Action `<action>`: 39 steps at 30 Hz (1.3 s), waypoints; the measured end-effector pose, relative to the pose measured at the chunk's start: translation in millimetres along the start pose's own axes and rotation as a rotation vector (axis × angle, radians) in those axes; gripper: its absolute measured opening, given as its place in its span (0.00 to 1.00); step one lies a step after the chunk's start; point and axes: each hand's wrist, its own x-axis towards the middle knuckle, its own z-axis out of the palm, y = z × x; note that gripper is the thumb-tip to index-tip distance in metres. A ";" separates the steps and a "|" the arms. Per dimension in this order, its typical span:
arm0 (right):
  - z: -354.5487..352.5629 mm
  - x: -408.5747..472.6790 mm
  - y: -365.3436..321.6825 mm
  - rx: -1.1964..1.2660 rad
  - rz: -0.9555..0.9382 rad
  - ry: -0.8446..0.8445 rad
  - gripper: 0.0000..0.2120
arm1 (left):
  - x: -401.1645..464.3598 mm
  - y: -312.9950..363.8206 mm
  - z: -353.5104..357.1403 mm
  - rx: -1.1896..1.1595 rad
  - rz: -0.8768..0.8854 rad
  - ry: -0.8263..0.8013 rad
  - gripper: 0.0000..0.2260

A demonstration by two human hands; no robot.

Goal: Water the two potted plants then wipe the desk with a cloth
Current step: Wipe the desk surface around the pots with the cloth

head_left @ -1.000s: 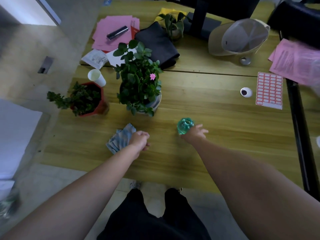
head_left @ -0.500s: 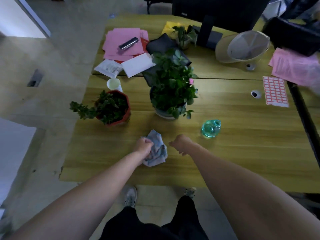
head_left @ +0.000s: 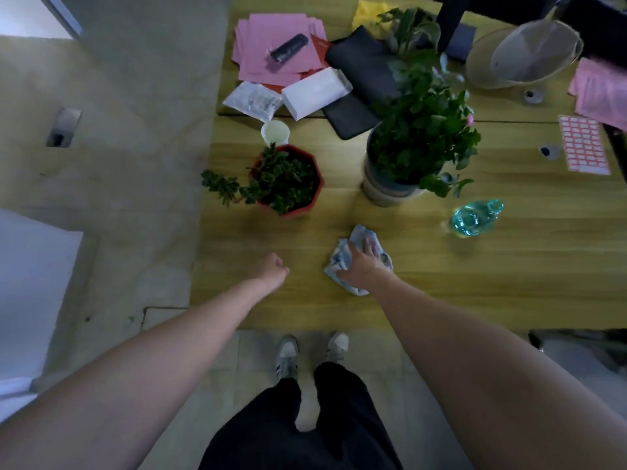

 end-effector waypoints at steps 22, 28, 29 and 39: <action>77.8 52.9 22.8 -0.040 -0.075 0.281 0.35 | 45.8 -30.3 25.5 0.531 0.142 -0.054 0.44; 69.3 69.8 17.4 -0.076 -0.097 0.330 0.32 | 48.2 -29.7 25.5 0.514 0.142 -0.066 0.45; 64.7 74.6 16.6 -0.092 -0.115 0.338 0.32 | 48.8 -29.6 26.9 0.508 0.147 -0.065 0.46; 22.1 125.2 -2.6 -0.150 -0.245 0.381 0.30 | 54.4 -32.0 30.9 0.490 0.132 -0.049 0.42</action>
